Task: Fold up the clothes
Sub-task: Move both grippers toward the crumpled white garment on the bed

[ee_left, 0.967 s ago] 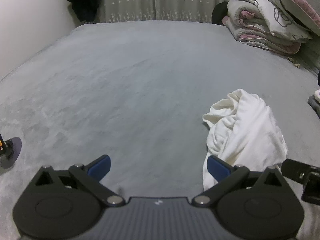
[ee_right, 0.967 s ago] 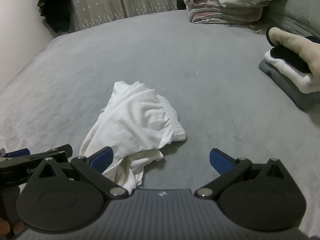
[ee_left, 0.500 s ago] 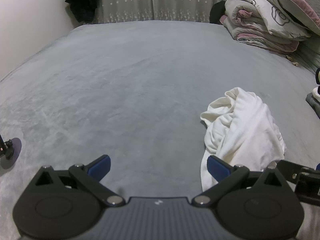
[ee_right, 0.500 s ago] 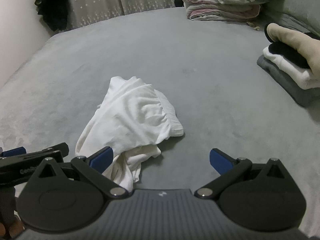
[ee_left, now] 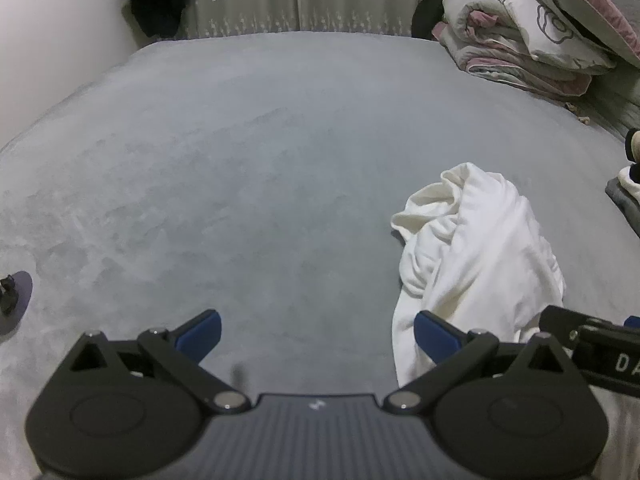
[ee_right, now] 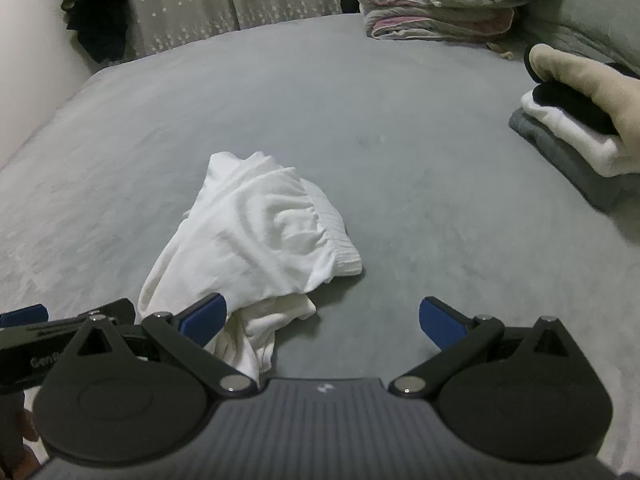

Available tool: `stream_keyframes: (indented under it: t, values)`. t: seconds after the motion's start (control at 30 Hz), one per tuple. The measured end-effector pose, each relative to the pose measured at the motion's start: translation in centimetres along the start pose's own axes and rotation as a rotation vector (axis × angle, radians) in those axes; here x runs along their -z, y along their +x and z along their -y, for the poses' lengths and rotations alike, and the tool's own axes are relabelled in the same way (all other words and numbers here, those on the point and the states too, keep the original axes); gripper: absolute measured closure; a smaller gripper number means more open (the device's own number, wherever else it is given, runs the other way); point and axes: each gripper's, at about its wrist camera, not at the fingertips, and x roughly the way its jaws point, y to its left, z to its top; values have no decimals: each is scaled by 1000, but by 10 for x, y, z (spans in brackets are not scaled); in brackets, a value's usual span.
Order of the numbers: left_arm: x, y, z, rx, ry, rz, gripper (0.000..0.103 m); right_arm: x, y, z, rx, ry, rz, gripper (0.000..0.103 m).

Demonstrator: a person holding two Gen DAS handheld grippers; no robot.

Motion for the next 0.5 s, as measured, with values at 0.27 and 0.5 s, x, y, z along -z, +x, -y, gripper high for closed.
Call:
stream_keyframes:
  t: [0.27, 0.5]
  values:
    - [1, 9, 2, 12, -6, -33, 0, 1, 5, 2, 3, 4, -17, 0]
    - [2, 12, 6, 14, 4, -51, 0, 0, 7, 4, 3, 3, -33, 0]
